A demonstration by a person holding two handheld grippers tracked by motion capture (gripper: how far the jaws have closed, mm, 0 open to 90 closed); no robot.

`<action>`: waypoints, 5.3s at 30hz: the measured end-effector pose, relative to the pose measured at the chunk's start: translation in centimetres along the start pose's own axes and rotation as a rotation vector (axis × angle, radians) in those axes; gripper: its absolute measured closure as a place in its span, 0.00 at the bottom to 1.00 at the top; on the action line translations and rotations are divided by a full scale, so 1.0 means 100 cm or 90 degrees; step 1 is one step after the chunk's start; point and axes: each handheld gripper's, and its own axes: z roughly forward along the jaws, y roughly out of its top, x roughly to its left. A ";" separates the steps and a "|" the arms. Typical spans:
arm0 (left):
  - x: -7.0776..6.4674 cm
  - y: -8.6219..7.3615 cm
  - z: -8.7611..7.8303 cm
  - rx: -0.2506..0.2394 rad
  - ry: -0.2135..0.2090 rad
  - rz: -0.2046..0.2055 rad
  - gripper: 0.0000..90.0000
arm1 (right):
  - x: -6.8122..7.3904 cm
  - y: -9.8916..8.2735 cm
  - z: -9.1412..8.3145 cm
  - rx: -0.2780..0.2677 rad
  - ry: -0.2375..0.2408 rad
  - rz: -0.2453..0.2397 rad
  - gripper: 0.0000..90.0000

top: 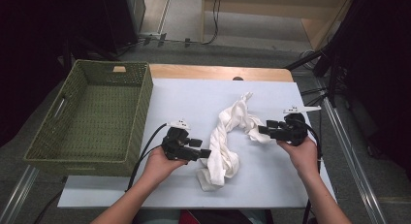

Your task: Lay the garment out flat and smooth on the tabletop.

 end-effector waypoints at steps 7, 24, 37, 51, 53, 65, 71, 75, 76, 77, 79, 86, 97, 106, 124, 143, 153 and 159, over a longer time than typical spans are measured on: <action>0.000 0.000 0.001 0.003 0.000 0.005 0.40 | -0.002 -0.011 0.003 0.015 -0.011 0.010 0.49; 0.000 0.000 0.002 0.005 0.002 0.005 0.40 | 0.015 -0.014 0.004 0.020 0.013 -0.008 0.52; 0.000 -0.001 0.004 0.011 0.006 0.005 0.40 | -0.003 -0.015 0.039 0.079 -0.008 0.028 0.63; 0.000 -0.001 0.004 0.011 0.006 0.006 0.40 | -0.020 -0.004 0.014 0.049 -0.034 0.045 0.93; 0.000 -0.001 0.003 0.011 0.007 0.006 0.40 | -0.024 -0.004 0.008 0.044 -0.040 0.049 0.93; 0.000 -0.001 0.004 0.010 0.006 0.006 0.40 | -0.046 -0.012 0.000 0.037 -0.047 0.075 0.88; 0.001 -0.001 0.002 0.007 0.005 0.006 0.40 | -0.038 -0.010 -0.006 0.014 -0.041 0.064 0.69; 0.001 -0.001 0.002 0.007 0.006 0.008 0.40 | -0.027 -0.010 -0.010 0.003 -0.031 0.043 0.63; 0.000 -0.001 0.002 0.007 0.007 0.008 0.40 | -0.023 -0.010 -0.010 0.004 -0.027 0.036 0.63; 0.000 -0.001 0.002 0.006 0.006 0.008 0.40 | -0.020 -0.010 -0.009 0.007 -0.022 0.031 0.62; 0.000 0.000 0.002 0.006 0.006 0.009 0.40 | -0.015 -0.010 -0.007 0.011 -0.013 0.023 0.60; 0.000 0.000 0.002 0.007 0.008 0.009 0.40 | -0.007 -0.014 0.004 0.027 0.011 0.011 0.57; -0.001 -0.001 0.004 0.009 0.007 0.009 0.40 | -0.002 -0.022 0.026 0.057 0.023 -0.015 0.48; -0.001 -0.001 0.005 0.010 0.008 0.010 0.39 | -0.002 -0.026 0.039 0.084 0.025 -0.017 0.48; -0.001 -0.002 0.007 0.012 0.016 0.013 0.38 | -0.008 -0.025 0.050 0.098 -0.013 -0.040 0.92; 0.001 -0.002 0.008 0.016 0.020 0.013 0.38 | 0.022 0.021 0.008 -0.004 0.064 -0.020 0.93; 0.001 -0.002 0.007 0.013 0.021 0.012 0.38 | 0.038 0.043 0.010 -0.026 0.086 -0.033 0.93; 0.001 -0.003 0.006 0.011 0.021 0.011 0.38 | 0.050 0.055 0.022 -0.024 0.103 -0.042 0.93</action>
